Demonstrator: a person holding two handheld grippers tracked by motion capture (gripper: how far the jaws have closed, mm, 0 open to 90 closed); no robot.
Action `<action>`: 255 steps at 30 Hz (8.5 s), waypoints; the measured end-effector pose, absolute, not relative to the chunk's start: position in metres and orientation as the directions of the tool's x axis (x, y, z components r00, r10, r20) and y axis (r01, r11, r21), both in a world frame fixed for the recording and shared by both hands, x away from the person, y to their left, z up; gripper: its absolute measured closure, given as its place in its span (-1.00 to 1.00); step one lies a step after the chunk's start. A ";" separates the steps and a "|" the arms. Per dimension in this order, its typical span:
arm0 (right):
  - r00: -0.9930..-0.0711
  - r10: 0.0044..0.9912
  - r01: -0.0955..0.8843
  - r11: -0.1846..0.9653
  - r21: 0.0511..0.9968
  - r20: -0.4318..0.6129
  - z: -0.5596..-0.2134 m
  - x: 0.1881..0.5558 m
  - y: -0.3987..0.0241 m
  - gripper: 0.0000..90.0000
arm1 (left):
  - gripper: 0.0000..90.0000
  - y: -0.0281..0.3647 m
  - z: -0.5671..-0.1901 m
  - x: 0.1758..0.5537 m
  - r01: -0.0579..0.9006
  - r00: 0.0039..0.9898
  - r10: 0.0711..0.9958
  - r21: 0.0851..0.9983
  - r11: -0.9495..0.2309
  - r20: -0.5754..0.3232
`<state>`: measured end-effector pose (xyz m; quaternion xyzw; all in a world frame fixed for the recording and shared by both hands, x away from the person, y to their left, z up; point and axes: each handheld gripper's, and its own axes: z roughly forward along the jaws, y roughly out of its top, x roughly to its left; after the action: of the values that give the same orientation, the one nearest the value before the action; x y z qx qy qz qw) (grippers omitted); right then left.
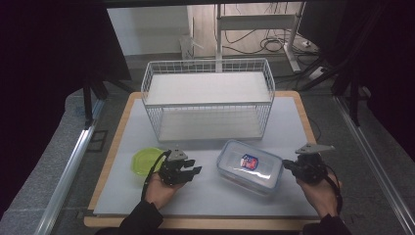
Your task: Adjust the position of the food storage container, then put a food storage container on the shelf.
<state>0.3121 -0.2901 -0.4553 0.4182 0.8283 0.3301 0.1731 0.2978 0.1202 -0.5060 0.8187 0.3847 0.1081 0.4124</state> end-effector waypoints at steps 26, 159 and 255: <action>-0.607 0.793 0.588 0.405 0.701 0.051 -0.474 0.330 -0.260 1.00 | 0.53 0.101 -0.516 0.327 0.589 0.625 0.775 0.708 -0.390 -0.093; -0.710 0.611 0.647 0.369 0.667 0.351 -0.478 0.332 -0.216 -0.30 | -0.49 0.128 -0.498 0.304 0.652 0.660 0.653 0.714 -0.253 -0.372; -0.724 0.561 0.566 0.150 0.811 0.402 -0.322 0.391 -0.197 0.18 | 0.09 0.191 -0.338 0.361 0.518 0.692 0.608 0.855 -0.043 -0.389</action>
<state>0.3910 -0.1974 -0.3223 0.3717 0.7582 0.5357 -0.0023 0.3614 0.1915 -0.3382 0.7210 0.3902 0.0393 0.5713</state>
